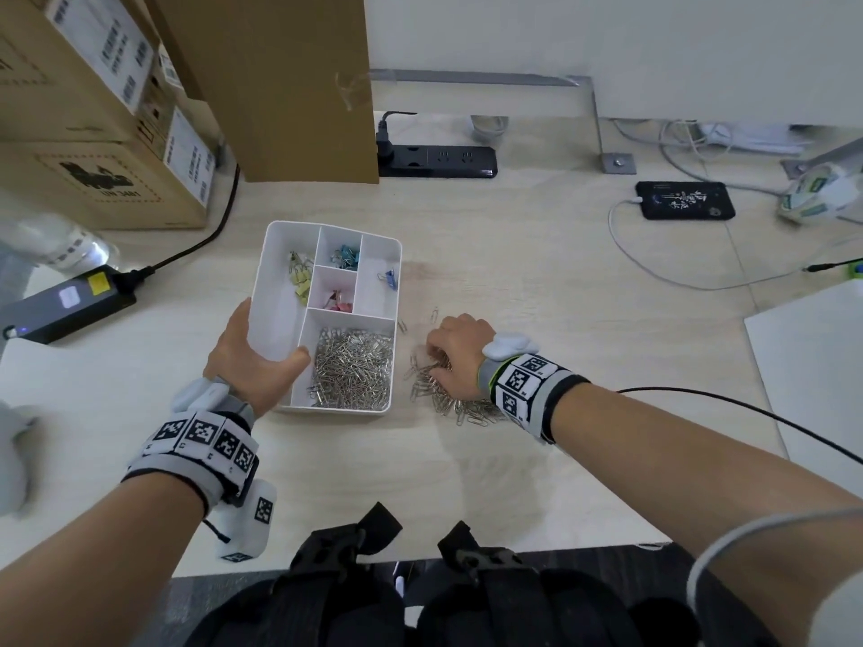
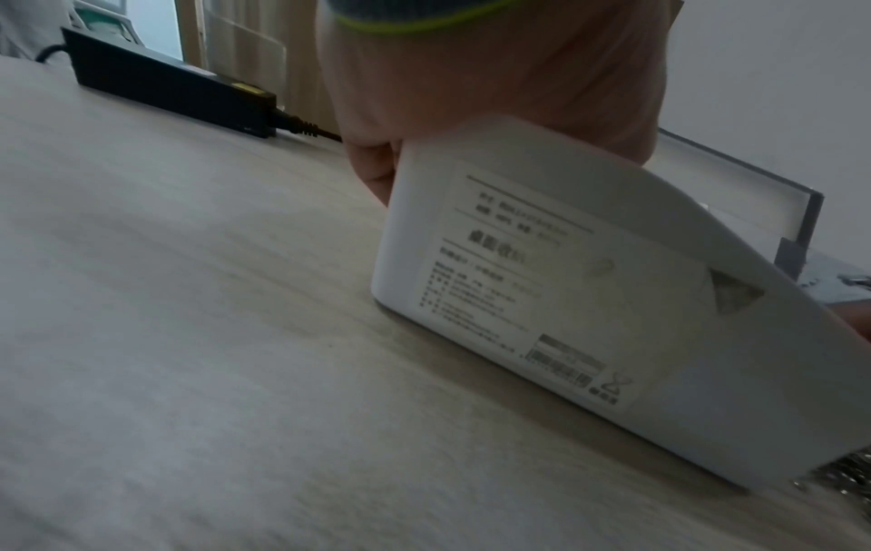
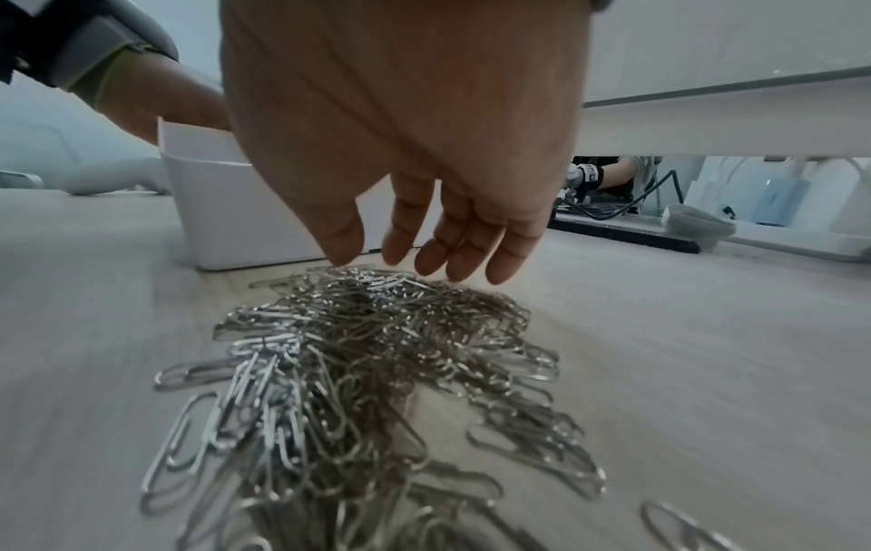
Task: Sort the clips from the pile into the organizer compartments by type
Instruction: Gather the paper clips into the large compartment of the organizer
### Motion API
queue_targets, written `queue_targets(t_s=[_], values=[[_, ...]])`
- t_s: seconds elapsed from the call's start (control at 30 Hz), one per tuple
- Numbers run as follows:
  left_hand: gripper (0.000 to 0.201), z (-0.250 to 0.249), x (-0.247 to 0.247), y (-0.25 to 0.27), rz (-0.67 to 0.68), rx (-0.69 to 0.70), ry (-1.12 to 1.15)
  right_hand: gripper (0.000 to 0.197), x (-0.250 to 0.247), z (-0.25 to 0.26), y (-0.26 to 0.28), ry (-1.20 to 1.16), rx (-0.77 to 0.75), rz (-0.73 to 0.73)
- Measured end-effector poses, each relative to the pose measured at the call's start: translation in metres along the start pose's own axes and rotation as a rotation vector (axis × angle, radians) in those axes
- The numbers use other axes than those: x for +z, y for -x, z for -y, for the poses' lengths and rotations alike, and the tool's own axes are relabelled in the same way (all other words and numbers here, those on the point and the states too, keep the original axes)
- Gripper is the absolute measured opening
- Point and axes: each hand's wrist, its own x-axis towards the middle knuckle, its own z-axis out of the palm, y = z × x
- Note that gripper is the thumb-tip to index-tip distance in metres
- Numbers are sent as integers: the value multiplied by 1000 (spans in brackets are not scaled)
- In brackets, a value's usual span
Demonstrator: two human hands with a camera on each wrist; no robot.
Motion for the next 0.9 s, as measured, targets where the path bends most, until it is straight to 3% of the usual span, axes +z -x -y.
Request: queue_targets(t_s=[0.17, 0.43, 0.53, 0.67, 0.9], values=[[85, 5, -4, -3, -5, -50, 37, 49, 7, 21, -1, -13, -132, -72], [87, 8, -4, -4, -15, -62, 77, 24, 1, 30, -5, 193, -72, 173], [89, 6, -3, -3, -17, -57, 53, 16, -7, 19, -1, 113, -81, 60], [90, 4, 0, -1, -30, -50, 39, 33, -11, 19, -22, 57, -34, -74], [82, 11, 3, 1, -50, -26, 40, 29, -21, 27, -53, 87, -29, -7]])
